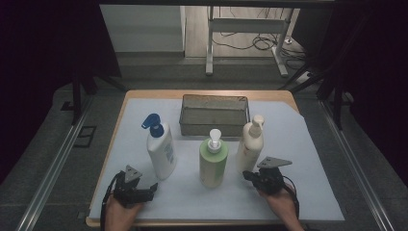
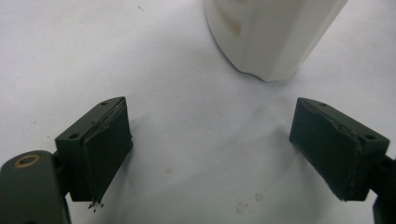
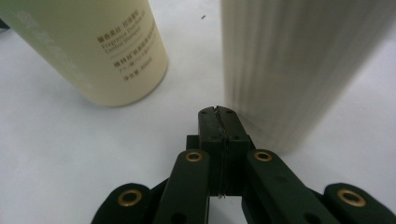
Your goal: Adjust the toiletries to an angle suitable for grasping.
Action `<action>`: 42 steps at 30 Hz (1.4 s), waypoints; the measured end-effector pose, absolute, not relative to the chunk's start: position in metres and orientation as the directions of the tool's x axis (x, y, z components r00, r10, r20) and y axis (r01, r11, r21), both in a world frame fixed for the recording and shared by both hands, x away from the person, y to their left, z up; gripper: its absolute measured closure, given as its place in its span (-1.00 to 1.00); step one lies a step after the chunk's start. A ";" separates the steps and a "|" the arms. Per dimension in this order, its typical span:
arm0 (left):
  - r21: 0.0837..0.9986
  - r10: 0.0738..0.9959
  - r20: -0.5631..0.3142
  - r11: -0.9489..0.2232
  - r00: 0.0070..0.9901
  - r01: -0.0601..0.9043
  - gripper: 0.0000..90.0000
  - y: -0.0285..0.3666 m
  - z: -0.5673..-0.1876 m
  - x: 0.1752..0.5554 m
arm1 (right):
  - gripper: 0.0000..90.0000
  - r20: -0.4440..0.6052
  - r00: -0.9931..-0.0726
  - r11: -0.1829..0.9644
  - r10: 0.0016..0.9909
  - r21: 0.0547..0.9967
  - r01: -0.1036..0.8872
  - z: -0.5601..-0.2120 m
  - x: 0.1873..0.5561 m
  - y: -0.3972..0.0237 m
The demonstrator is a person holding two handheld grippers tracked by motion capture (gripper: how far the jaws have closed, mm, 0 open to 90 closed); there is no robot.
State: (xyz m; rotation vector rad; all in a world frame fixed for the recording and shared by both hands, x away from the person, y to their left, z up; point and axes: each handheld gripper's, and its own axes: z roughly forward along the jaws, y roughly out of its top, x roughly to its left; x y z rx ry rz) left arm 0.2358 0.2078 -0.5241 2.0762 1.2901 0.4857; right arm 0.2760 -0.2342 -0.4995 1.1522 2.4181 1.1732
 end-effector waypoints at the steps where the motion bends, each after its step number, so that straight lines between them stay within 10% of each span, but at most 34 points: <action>1: 0.685 0.893 -0.021 -0.315 0.450 0.657 -0.72 0.208 -0.524 0.236 | 0.99 0.132 -0.671 0.375 0.730 0.743 0.554 -0.500 0.277 -0.232; 42: 0.685 0.893 -0.022 -0.315 0.450 0.657 -0.72 0.208 -0.524 0.236 | 0.72 0.088 -0.624 0.372 0.777 0.736 0.566 -0.498 0.283 -0.258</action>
